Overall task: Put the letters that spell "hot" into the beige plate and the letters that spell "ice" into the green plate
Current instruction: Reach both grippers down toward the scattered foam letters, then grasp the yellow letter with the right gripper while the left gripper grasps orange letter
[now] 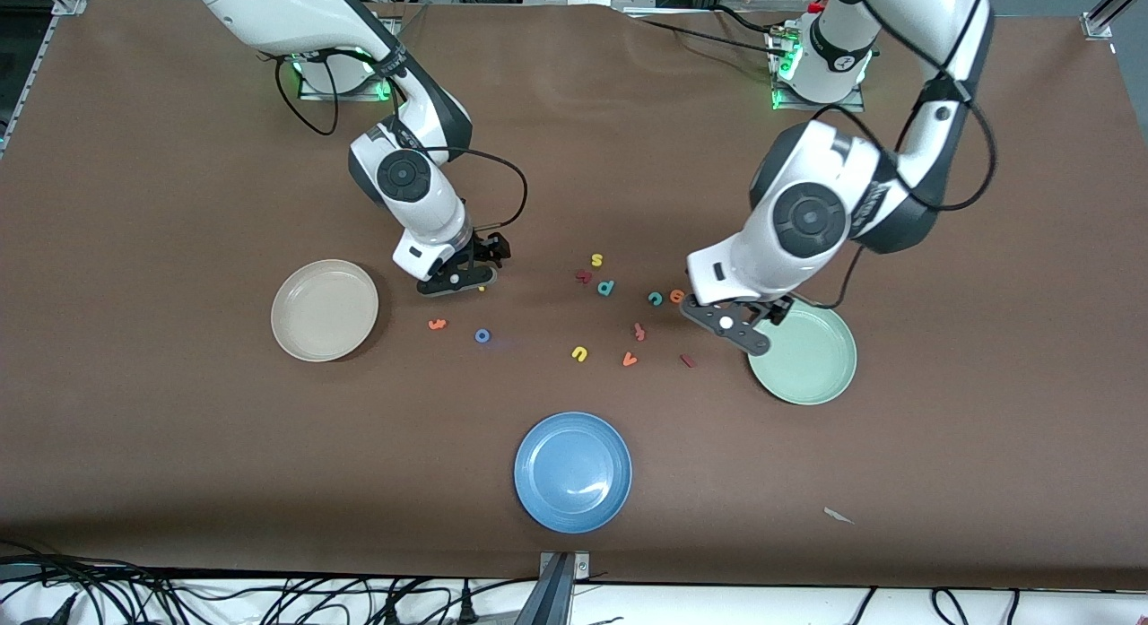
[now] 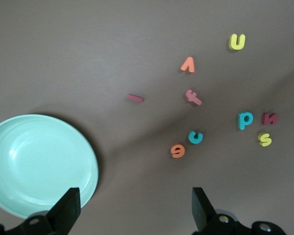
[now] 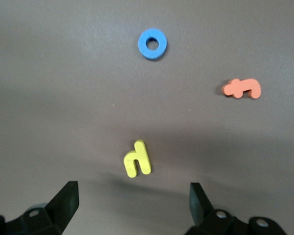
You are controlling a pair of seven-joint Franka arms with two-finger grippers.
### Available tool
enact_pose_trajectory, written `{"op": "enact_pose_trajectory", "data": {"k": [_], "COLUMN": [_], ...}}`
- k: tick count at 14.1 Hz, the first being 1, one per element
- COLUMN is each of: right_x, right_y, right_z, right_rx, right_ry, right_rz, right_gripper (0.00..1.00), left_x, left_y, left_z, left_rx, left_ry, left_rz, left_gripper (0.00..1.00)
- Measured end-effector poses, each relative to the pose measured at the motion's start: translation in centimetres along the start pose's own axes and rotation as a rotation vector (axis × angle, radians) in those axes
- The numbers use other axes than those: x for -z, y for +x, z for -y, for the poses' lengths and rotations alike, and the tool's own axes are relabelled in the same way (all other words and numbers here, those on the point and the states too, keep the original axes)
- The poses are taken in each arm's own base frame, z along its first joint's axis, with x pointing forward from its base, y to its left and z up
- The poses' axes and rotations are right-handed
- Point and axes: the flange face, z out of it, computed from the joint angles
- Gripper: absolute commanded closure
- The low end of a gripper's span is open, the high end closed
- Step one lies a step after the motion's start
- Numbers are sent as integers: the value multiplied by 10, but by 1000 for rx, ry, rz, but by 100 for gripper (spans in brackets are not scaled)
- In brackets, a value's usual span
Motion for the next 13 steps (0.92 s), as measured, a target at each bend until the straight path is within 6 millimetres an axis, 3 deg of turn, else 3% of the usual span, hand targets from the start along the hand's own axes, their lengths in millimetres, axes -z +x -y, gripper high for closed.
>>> {"op": "enact_pose_trajectory", "data": {"k": [3,6,10,13], "right_x": [-16,-22,-24,-25], "right_y": [-4,-5,-1,4], "right_z": [-2,-5,-5,-3], "right_rx": [33,48,64,70], "right_ry": [-22,-32,-39,-36], "right_rz": [16,19,9,3], "right_gripper": [0,0,7,13], "left_x": [-50,-105,-143,-177], "left_y": [15,19,9,-9], "left_z": [-23,-27,-20,-26], "left_rx": [-91,-234,-327,-342], "left_ry": [2,-4,-2,6], "left_rz": [-3,22,8,-36], "left_gripper": [0,0,2,9]}}
